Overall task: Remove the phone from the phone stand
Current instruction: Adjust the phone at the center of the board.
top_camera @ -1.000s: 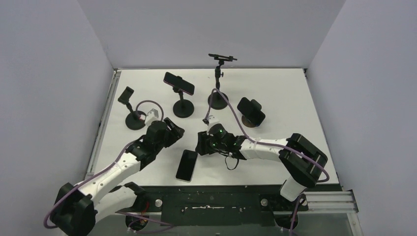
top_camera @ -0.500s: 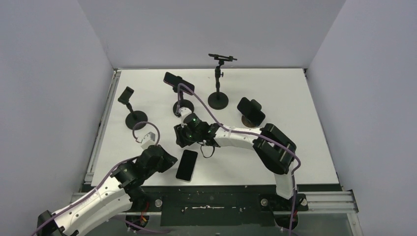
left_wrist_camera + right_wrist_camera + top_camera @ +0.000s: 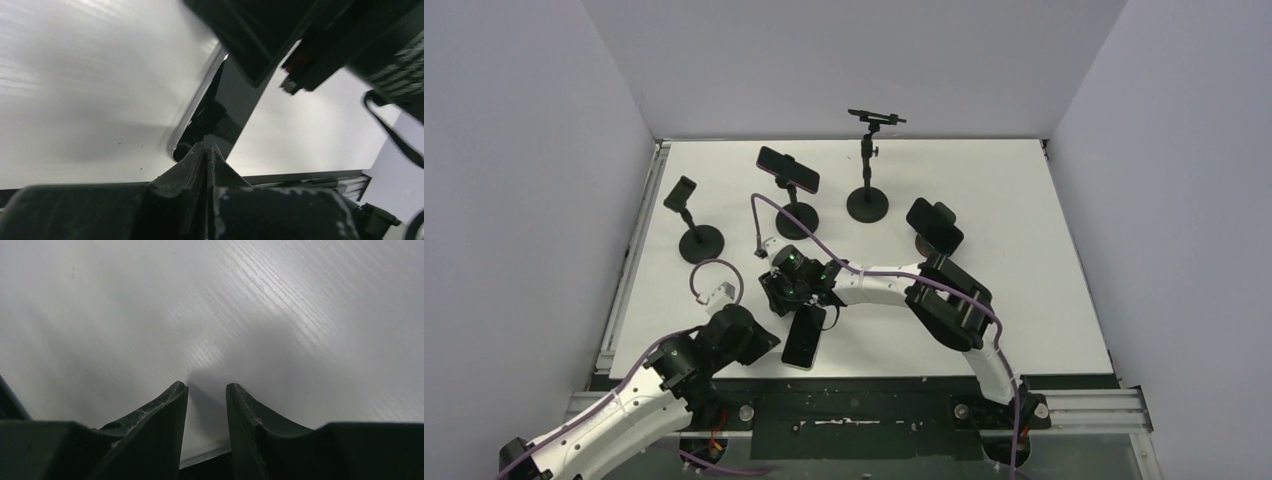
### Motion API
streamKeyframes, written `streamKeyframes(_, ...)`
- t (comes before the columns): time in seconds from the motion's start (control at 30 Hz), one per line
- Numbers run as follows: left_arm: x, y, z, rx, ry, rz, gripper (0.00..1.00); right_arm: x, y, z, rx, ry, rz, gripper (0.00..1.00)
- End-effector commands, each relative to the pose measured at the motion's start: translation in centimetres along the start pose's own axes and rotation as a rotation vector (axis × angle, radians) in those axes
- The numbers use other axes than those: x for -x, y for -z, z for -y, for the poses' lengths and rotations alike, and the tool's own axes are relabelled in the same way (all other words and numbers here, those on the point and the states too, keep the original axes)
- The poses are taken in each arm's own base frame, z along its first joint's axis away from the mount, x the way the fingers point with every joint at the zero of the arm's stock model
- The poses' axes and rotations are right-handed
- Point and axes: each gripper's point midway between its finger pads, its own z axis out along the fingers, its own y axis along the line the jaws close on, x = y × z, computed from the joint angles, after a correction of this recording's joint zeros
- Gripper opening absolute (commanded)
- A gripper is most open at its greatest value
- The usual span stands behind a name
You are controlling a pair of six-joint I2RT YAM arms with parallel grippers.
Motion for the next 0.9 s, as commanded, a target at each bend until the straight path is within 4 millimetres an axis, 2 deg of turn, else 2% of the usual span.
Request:
streamKeyframes(0.0,-2.3,-0.7,-0.2,0.006,-0.045,-0.116,0.0,-0.7,-0.2,1.9,-0.071,0.002,-0.02,0.35)
streamKeyframes(0.27,-4.7,-2.6,1.0,-0.078,-0.071,-0.219,0.0,-3.5,2.4,4.9,-0.142,-0.069,-0.018,0.33)
streamKeyframes(0.37,-4.8,-3.1,1.2,-0.082,-0.076,-0.219,0.0,-5.1,3.4,5.5,-0.158,-0.088,-0.026,0.32)
streamKeyframes(0.67,-4.8,-4.5,1.9,-0.08,-0.101,-0.215,0.0,-7.7,6.1,6.7,-0.198,-0.12,-0.016,0.32)
streamKeyframes(0.87,-3.3,-5.7,3.3,-0.066,-0.15,-0.163,0.0,-9.2,7.9,7.1,-0.211,-0.155,-0.014,0.31)
